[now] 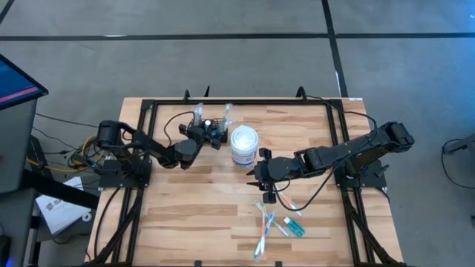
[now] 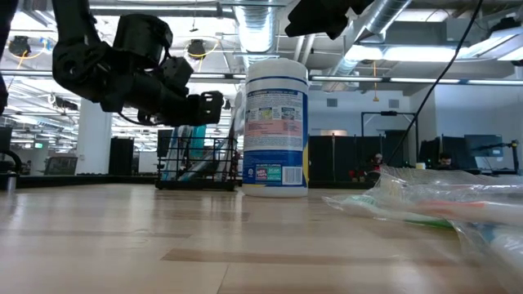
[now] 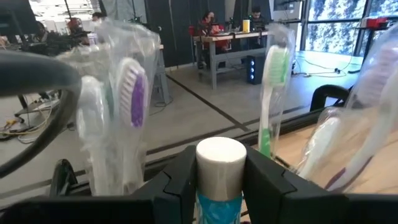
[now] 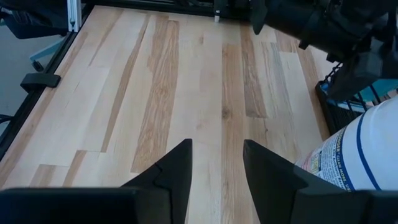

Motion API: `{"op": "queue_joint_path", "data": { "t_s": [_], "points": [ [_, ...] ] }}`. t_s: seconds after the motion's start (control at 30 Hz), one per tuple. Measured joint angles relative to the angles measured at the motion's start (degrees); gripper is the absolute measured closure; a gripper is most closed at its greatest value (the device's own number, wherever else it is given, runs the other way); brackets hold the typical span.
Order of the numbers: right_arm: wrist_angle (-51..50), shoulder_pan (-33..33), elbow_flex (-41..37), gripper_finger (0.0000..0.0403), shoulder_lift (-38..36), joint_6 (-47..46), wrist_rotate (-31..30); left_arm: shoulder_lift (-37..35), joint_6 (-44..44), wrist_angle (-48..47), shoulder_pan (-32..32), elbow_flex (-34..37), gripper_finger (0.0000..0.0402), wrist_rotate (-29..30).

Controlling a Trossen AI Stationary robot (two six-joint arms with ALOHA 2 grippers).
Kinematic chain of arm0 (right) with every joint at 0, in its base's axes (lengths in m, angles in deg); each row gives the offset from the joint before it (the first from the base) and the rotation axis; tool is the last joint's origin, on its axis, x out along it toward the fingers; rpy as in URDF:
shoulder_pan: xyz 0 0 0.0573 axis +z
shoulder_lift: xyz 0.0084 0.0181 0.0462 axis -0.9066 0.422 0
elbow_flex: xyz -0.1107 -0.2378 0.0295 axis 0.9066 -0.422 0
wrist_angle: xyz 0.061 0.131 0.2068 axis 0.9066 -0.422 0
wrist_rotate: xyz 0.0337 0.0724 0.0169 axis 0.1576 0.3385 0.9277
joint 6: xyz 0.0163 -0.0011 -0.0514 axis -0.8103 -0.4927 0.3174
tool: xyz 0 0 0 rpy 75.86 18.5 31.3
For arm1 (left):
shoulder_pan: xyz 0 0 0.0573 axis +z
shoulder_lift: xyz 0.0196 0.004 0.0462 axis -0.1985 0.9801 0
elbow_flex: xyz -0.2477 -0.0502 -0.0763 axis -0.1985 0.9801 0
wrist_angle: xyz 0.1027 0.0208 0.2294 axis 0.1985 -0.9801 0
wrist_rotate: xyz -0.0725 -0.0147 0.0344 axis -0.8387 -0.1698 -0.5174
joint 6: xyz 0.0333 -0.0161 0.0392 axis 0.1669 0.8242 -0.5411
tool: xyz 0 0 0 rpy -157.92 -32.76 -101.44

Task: Pick & Place toothbrushing station
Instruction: Put the top blue mouthwash into the mesh organizer

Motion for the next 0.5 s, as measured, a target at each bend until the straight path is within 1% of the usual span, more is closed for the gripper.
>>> {"op": "queue_joint_path", "data": {
  "t_s": [0.17, 0.5],
  "points": [
    [-0.02, 0.0, 0.0, 0.0269, 0.01, 0.02, 0.0, 1.55, 2.41, 0.0, -0.03, 0.0, 0.0309, 0.03],
    [-0.04, 0.0, 0.0, 0.0269, 0.0, 0.02, 0.0, 1.76, 3.04, 0.03, -0.03, 0.0, 0.0309, 0.26]
  ]
}}
